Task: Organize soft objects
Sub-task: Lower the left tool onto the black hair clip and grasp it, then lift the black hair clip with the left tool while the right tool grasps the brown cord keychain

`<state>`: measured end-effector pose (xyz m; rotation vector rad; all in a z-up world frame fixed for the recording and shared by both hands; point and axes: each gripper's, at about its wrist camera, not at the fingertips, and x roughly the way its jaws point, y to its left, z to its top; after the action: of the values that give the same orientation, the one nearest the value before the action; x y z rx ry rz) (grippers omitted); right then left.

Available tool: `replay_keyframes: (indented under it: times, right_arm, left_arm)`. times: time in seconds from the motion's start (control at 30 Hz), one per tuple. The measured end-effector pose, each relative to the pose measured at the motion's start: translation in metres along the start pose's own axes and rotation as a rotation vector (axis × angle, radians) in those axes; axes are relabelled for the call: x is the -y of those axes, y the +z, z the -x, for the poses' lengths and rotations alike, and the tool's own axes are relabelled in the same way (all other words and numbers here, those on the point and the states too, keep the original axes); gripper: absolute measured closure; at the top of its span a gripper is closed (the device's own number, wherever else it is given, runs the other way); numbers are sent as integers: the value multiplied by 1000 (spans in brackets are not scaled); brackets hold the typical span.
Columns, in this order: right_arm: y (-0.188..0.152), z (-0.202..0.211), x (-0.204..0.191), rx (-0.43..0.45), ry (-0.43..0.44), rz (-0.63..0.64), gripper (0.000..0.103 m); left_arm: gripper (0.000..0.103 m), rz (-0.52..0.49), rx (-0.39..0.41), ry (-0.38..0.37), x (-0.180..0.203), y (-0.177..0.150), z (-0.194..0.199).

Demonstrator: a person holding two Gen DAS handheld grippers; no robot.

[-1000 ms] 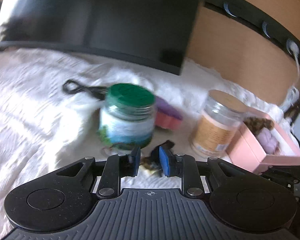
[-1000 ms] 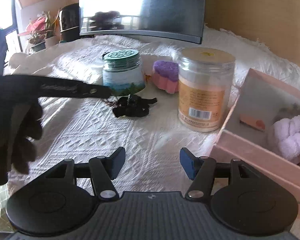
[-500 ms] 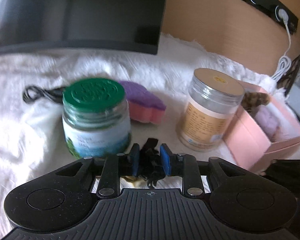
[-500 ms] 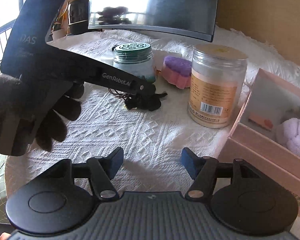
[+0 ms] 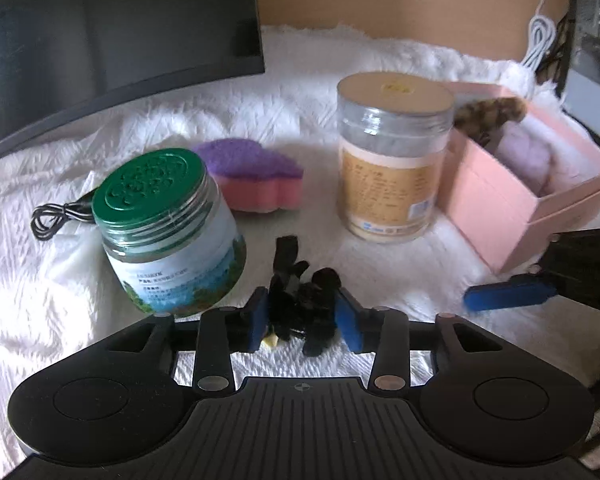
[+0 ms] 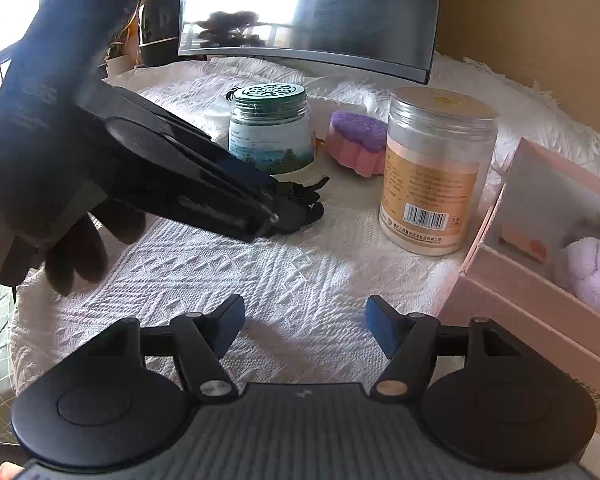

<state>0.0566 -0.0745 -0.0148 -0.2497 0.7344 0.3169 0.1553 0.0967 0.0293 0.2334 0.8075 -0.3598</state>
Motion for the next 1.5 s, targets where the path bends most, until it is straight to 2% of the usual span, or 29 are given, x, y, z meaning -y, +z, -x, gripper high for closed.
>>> replay_keyframes:
  times: [0.07,0.13,0.23,0.33,0.43,0.5,0.57,0.77,0.93,1.07,1.17,1.3,1.37,1.4,1.5]
  right_arm:
    - [0,0,0,0,0,-1,35]
    - [0,0,0,0,0,-1,35]
    - [0,0,0,0,1,-3,35]
    - [1,-1,0,0,1,-2,35]
    - [1,-1,1,0,-1,-5,35]
    - [3,-2,0,-8,-7,0,35]
    - [8,-5,-1,-34,7,6,35]
    - [41,-13,-13,-66,73,62,35]
    - [72,-39,-20,-97,96,33,35]
    - [88,-66,-27,-91,83,23,37]
    - [96,-87,-27,-107,66,18,40]
    - [96,-100,-29,-116,51,50,49]
    - [97,-98,-32,-121,62,78,71]
    - [98,-95,-33,-130,67,87,88]
    - [99,-76,-32,-124,102,91,88]
  left_arm:
    - [56,7,-5,6,1,3,-2]
    - [60,-6,8,8,3,2,-1]
    - [62,14,61,-5,3,-4,6]
    - [62,171,136,-68,-12,-14,22]
    - [63,374,241,-122,-37,-28,49]
    - [63,480,305,-141,-53,-39,68]
    - [63,552,335,-132,-68,-47,81]
    - [63,599,300,-4,-76,-65,87]
    - [63,667,298,52,-87,-79,95]
    - [63,644,287,73,-90,-87,98]
    - [62,627,276,26,-94,-91,95]
    - [62,658,290,-6,-101,-95,92]
    - [62,684,282,9,-105,-96,90]
    - [62,699,273,16,-106,-96,89]
    - [62,736,251,32,-109,-93,89]
